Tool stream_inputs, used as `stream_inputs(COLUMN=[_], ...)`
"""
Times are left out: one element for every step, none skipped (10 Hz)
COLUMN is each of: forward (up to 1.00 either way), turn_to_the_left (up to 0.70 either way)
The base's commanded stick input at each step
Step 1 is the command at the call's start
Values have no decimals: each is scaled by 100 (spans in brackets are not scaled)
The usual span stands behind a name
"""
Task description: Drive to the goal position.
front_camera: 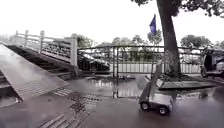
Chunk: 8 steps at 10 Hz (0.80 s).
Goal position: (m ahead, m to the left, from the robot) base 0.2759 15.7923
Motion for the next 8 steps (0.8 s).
stream_inputs(forward=[67, 55, 3, 3, -4, -38, -45, -45], turn_to_the_left=[1, 2, 1, 1, 2, 6, 3, 3])
